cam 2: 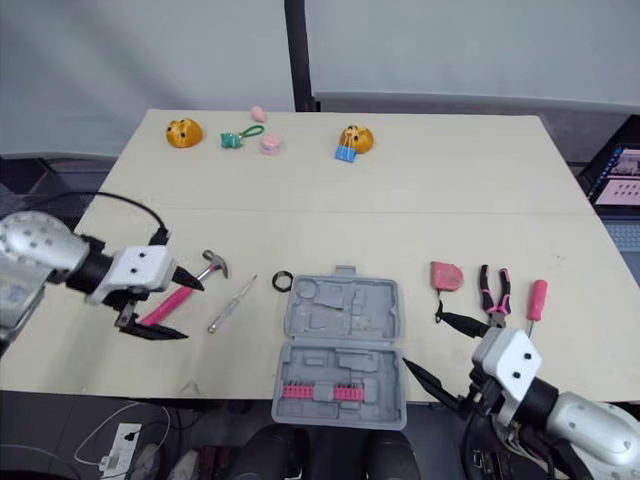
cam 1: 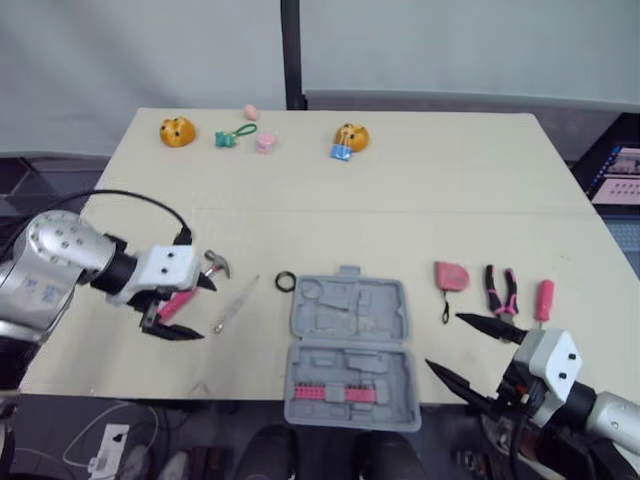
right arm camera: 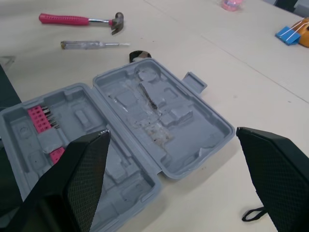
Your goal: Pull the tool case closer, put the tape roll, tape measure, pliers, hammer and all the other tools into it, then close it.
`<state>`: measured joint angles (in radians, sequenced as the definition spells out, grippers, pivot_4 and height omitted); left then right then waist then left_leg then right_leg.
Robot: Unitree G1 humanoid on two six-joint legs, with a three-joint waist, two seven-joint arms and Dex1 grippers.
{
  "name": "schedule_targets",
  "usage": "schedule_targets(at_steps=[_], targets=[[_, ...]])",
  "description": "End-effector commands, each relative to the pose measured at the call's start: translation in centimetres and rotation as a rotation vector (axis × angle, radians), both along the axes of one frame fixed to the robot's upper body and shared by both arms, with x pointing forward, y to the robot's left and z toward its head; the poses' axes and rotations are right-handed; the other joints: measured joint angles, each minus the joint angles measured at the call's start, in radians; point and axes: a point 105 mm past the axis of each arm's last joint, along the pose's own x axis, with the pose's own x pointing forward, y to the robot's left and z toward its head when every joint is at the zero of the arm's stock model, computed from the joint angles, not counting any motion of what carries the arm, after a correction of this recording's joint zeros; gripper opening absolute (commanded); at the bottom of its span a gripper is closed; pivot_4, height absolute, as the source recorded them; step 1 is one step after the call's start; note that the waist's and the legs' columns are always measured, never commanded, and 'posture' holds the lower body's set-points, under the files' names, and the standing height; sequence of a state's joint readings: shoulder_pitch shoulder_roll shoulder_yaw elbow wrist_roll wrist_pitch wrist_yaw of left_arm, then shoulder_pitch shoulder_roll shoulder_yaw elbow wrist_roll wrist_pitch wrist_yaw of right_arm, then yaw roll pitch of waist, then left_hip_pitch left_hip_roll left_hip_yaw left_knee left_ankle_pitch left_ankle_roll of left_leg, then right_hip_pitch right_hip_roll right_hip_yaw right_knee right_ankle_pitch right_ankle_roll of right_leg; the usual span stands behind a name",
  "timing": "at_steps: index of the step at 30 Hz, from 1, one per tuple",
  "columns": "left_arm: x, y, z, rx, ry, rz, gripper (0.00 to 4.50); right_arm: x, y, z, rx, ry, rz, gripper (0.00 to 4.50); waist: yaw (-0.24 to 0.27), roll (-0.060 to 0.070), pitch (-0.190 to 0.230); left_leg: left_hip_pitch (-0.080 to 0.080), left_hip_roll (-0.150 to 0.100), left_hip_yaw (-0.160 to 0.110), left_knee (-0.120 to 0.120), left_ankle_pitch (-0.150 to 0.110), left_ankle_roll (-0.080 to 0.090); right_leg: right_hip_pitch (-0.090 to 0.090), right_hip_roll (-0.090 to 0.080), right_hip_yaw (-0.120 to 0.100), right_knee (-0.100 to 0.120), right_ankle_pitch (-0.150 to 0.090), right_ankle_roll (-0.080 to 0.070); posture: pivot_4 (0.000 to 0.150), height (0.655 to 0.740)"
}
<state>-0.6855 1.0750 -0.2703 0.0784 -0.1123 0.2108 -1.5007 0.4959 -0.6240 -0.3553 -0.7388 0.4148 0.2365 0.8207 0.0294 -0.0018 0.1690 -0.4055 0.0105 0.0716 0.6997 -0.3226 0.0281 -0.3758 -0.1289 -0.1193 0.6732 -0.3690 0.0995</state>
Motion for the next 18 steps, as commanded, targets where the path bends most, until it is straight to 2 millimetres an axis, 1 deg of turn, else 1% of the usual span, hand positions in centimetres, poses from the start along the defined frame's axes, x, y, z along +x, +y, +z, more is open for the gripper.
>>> schedule_targets(at_steps=[1, 3, 5, 7, 9, 13, 18], targets=[[1.3, -0.7, 0.6, 0.073, 0.051, -0.105, 4.41, -0.1, 0.4, 0.5, -0.009, -0.041, -0.001, 4.42, 0.0, -0.001, 0.0, 0.0, 0.0, 0.0, 0.0, 0.0, 0.0, 0.0, -0.001, 0.0, 0.0, 0.0, 0.0, 0.15, 0.6677], [2.8, -1.6, 1.0, 0.081, 0.046, -0.125, 4.41, 0.0, 0.5, 0.4, -0.01, -0.046, -0.005, 4.42, -0.002, -0.002, 0.0, 0.0, 0.0, -0.001, 0.0, 0.0, 0.0, 0.0, -0.001, 0.0, 0.001, 0.0, 0.0, 0.15, 0.6677], [3.4, -1.9, 1.2, 0.086, 0.051, -0.13, 4.41, 0.1, 0.6, 0.4, -0.011, -0.049, -0.007, 4.42, -0.006, -0.002, 0.001, 0.0, 0.0, -0.001, 0.0, 0.0, 0.001, 0.0, -0.001, 0.0, 0.001, 0.0, 0.0, 0.15, 0.6677], [4.8, -3.1, 1.2, 0.128, 0.017, -0.201, 4.41, 0.2, 0.9, 0.3, -0.013, -0.067, -0.014, 4.42, -0.005, -0.002, 0.001, 0.0, 0.0, 0.0, 0.0, 0.0, 0.0, 0.0, -0.002, 0.0, 0.001, 0.0, 0.0, 0.15, 0.6677], [5.7, -4.1, 1.1, 0.158, 0.012, -0.242, 4.41, 0.2, 1.1, 0.3, -0.017, -0.079, -0.024, 4.42, -0.004, -0.003, 0.001, 0.0, 0.0, -0.001, 0.001, 0.001, 0.0, 0.0, -0.002, -0.001, 0.001, 0.0, 0.0, 0.15, 0.6677], [6.6, -4.5, 0.2, 0.233, 0.014, -0.296, 4.41, 0.3, 1.3, 0.1, -0.032, -0.09, -0.039, 4.42, -0.004, -0.003, 0.001, 0.0, -0.001, -0.001, 0.001, 0.001, 0.001, 0.0, -0.002, -0.001, 0.001, 0.0, 0.0, 0.15, 0.6677], [7.0, -4.9, -0.6, 0.306, 0.029, -0.337, 4.41, 0.1, 1.7, 0.1, -0.031, -0.099, -0.054, 4.42, -0.005, -0.004, 0.002, -0.001, 0.0, -0.001, 0.001, 0.001, 0.001, 0.0, -0.002, -0.004, 0.001, 0.0, 0.0, 0.15, 0.6677]])
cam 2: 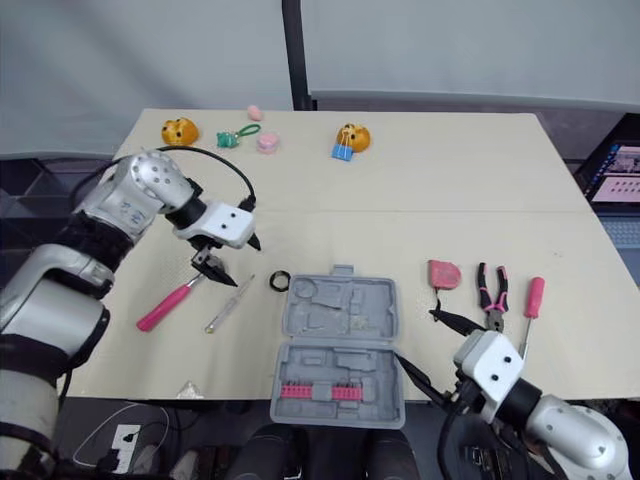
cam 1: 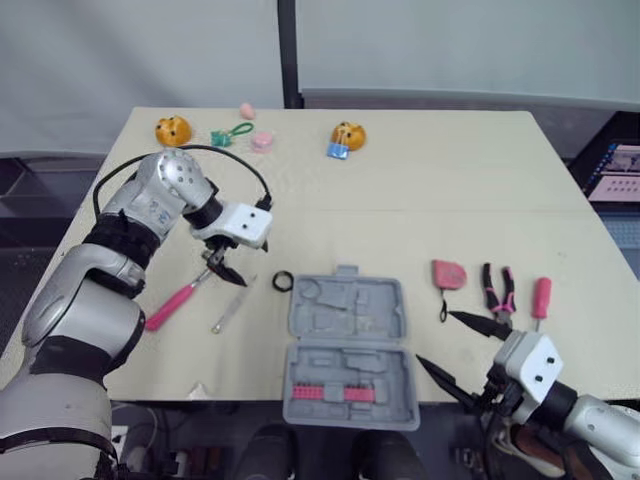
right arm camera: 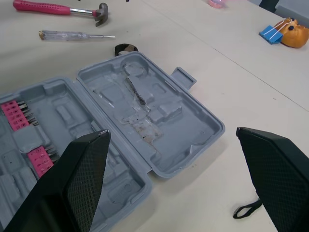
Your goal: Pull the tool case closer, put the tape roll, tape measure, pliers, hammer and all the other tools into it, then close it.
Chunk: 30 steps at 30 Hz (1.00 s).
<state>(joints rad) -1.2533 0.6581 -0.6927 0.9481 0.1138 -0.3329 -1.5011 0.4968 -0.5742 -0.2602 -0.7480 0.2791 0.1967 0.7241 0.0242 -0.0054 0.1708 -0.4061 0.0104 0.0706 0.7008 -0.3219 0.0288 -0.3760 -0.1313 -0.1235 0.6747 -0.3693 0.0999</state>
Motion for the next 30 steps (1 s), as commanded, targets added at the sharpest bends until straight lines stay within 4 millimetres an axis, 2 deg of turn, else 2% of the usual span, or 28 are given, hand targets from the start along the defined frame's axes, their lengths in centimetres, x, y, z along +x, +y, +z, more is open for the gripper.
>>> schedule_targets(at_steps=[1, 20, 30], targets=[[-0.6, 0.5, 0.5, 0.106, 0.056, -0.069, 4.41, -0.4, 0.9, 1.0, 0.003, -0.054, 0.008, 4.42, 0.0, 0.0, 0.0, 0.0, 0.0, 0.0, 0.0, 0.0, 0.0, 0.0, 0.0, 0.0, 0.0, 0.0, 0.0, 0.15, 0.6677], [-0.5, -2.3, -2.8, 0.103, 0.031, -0.173, 4.41, -1.5, 1.7, 0.2, 0.003, -0.069, -0.05, 4.42, 0.0, 0.0, 0.0, -0.001, -0.001, -0.001, 0.001, 0.0, 0.0, 0.0, -0.001, -0.006, 0.001, 0.0, 0.0, 0.15, 0.6677], [0.1, -2.7, -4.2, 0.087, 0.011, -0.109, 4.41, -2.2, 1.4, -0.3, 0.003, -0.07, -0.073, 4.42, 0.0, -0.001, 0.0, -0.001, -0.001, -0.002, 0.002, 0.0, 0.0, 0.0, -0.001, -0.006, 0.002, 0.0, 0.0, 0.15, 0.6677]])
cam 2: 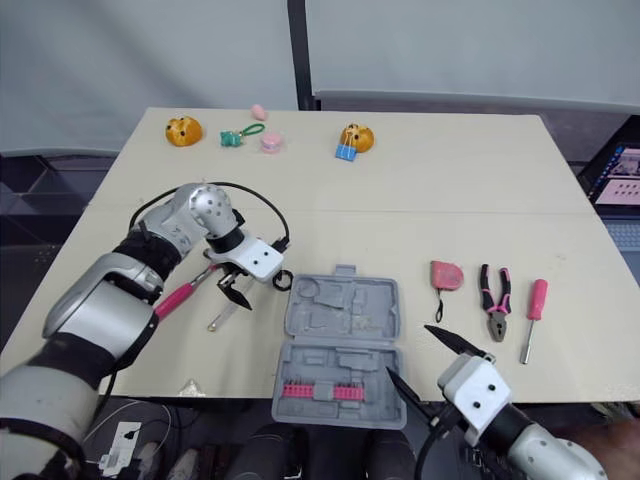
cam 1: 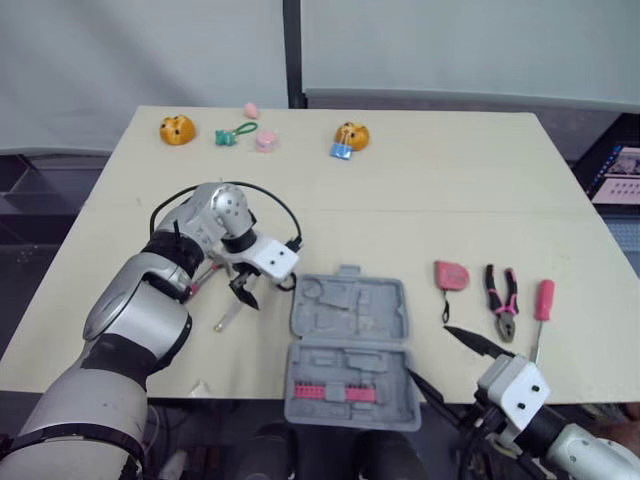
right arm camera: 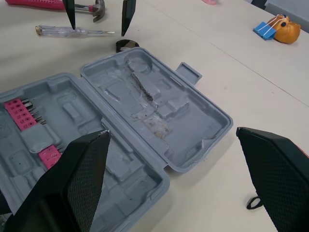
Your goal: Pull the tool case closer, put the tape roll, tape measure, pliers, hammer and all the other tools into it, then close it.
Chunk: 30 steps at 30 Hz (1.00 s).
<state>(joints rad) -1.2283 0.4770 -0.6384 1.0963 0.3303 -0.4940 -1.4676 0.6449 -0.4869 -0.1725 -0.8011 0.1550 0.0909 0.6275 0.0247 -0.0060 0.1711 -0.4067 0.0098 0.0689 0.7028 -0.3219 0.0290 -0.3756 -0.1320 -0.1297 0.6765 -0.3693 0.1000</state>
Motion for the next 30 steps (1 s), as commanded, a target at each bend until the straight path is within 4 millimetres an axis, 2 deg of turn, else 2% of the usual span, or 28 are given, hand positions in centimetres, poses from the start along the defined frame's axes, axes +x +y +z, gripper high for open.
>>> schedule_targets(at_steps=[1, 13, 30], targets=[[0.5, 0.3, -0.1, -0.003, -0.022, 0.045, 4.41, -0.3, 0.1, 0.9, 0.0, -0.051, -0.009, 4.42, 0.0, 0.0, 0.0, 0.0, 0.0, 0.0, 0.0, 0.0, 0.0, 0.0, 0.0, 0.0, 0.0, 0.0, 0.0, 0.15, 0.6677], [1.5, -0.7, -0.6, -0.038, -0.062, 0.12, 4.41, -1.3, 0.2, 0.9, 0.004, -0.039, -0.005, 4.42, 0.0, 0.0, 0.0, 0.0, 0.0, 0.0, 0.0, 0.0, 0.0, 0.0, -0.001, 0.0, 0.001, 0.0, 0.0, 0.15, 0.6677], [1.5, -1.6, -1.6, -0.052, -0.036, 0.167, 4.41, -1.8, 0.1, 1.2, 0.003, -0.03, -0.031, 4.42, 0.0, 0.0, 0.0, 0.0, 0.0, 0.0, 0.001, 0.0, 0.0, -0.001, -0.001, 0.0, 0.002, 0.0, 0.0, 0.15, 0.6677]])
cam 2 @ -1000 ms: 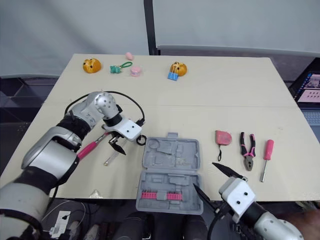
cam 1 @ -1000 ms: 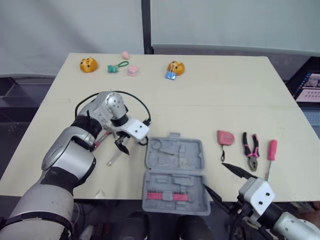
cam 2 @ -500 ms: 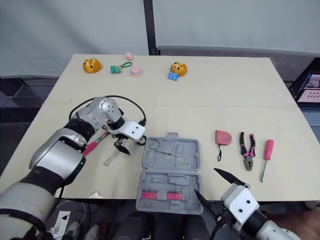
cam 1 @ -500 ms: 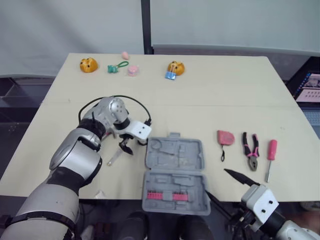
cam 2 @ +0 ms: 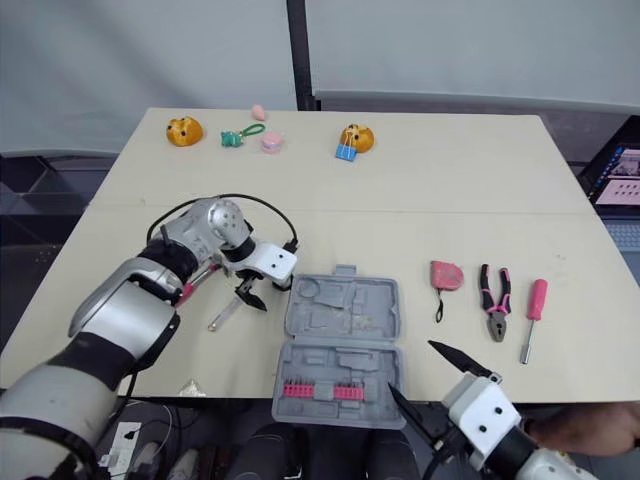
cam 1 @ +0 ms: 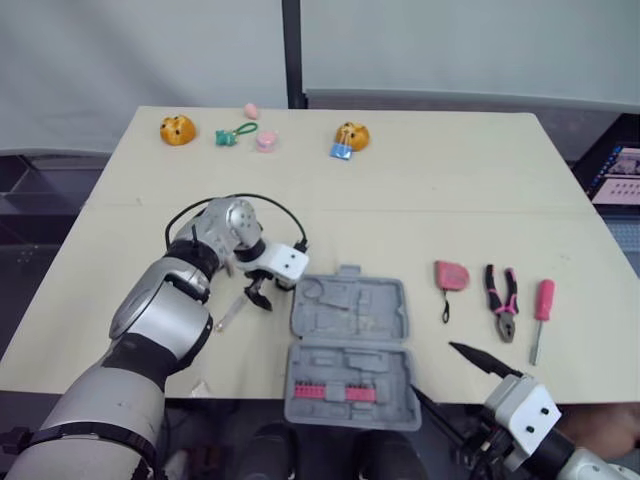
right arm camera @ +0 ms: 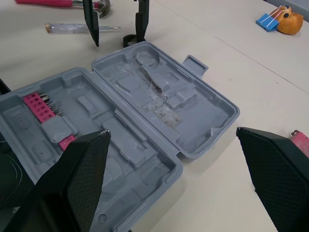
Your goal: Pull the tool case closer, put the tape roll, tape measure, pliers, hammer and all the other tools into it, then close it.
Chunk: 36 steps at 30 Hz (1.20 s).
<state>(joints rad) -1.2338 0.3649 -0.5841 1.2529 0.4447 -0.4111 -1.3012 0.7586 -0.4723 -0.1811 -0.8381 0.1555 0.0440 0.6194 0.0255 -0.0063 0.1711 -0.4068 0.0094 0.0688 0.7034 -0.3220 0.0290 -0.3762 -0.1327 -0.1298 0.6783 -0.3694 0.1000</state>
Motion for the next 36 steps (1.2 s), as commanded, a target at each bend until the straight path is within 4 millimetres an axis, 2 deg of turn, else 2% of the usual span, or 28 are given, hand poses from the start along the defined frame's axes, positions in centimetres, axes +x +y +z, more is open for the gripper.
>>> schedule_targets(at_steps=[1, 2, 5, 12, 21, 24, 30, 33, 36], targets=[[0.4, -0.1, 0.8, -0.012, -0.019, 0.018, 4.41, -0.1, 0.1, 1.3, -0.005, -0.055, -0.016, 4.42, 0.0, 0.0, 0.0, 0.0, 0.0, 0.0, 0.0, 0.0, 0.0, 0.0, 0.0, 0.0, 0.0, 0.0, 0.0, 0.15, 0.6677], [0.4, -0.1, 0.8, -0.011, -0.019, 0.023, 4.41, -0.1, 0.0, 1.3, -0.005, -0.054, -0.018, 4.42, -0.001, 0.0, 0.0, 0.0, 0.0, 0.0, 0.0, 0.0, 0.0, 0.0, 0.0, 0.0, 0.0, 0.0, 0.0, 0.15, 0.6677], [0.5, 0.1, 0.7, -0.013, -0.011, 0.047, 3.6, -0.2, 0.0, 1.4, -0.006, -0.053, -0.022, 4.5, 0.0, 0.0, 0.0, 0.0, 0.0, 0.0, 0.0, 0.0, 0.0, 0.0, 0.0, 0.0, 0.0, 0.0, 0.0, 0.15, 0.6677], [0.6, 0.5, 0.6, -0.015, -0.005, 0.084, 0.06, -0.2, -0.1, 1.3, -0.006, -0.048, -0.025, 4.5, 0.0, 0.0, 0.0, 0.0, 0.0, 0.0, 0.0, 0.0, 0.0, 0.0, 0.0, 0.0, 0.0, 0.0, 0.0, 0.15, 0.6677], [1.0, 1.2, 1.4, -0.047, -0.039, 0.101, 0.06, -0.2, -0.2, 1.2, -0.009, -0.046, -0.026, 4.5, -0.001, 0.0, 0.0, 0.0, 0.0, 0.0, 0.0, 0.0, 0.0, 0.0, 0.0, 0.0, 0.001, 0.0, 0.0, 0.15, 0.6677], [1.0, 1.9, 2.9, -0.107, -0.022, 0.121, 0.06, -0.3, -0.3, 1.2, -0.015, -0.045, -0.026, 4.5, -0.001, 0.0, 0.0, 0.0, 0.0, 0.0, 0.0, 0.0, 0.0, 0.0, 0.0, 0.0, 0.001, 0.0, 0.0, 0.15, 0.6677], [0.0, 2.0, 7.3, -0.294, 0.098, 0.154, 0.06, -0.3, -0.5, 1.1, -0.031, -0.044, -0.016, 4.5, 0.0, 0.0, 0.0, 0.0, 0.0, -0.001, 0.002, 0.0, 0.0, 0.0, 0.0, -0.001, 0.002, 0.0, 0.0, 0.15, 0.6677], [-0.4, 1.8, 8.5, -0.356, 0.148, 0.182, 0.06, -0.3, -0.5, 1.0, -0.035, -0.045, -0.011, 4.5, 0.0, 0.0, 0.0, 0.0, 0.0, -0.001, 0.002, 0.0, 0.0, 0.0, 0.0, -0.001, 0.002, 0.0, 0.0, 0.15, 0.6677], [-0.8, 1.1, 8.9, -0.397, 0.195, 0.217, 0.06, -0.3, -0.5, 1.0, -0.04, -0.049, -0.007, 4.5, -0.002, 0.0, 0.0, 0.0, 0.0, -0.002, 0.002, 0.0, 0.0, 0.0, 0.0, 0.001, 0.003, 0.0, 0.0, 0.15, 0.6677]])
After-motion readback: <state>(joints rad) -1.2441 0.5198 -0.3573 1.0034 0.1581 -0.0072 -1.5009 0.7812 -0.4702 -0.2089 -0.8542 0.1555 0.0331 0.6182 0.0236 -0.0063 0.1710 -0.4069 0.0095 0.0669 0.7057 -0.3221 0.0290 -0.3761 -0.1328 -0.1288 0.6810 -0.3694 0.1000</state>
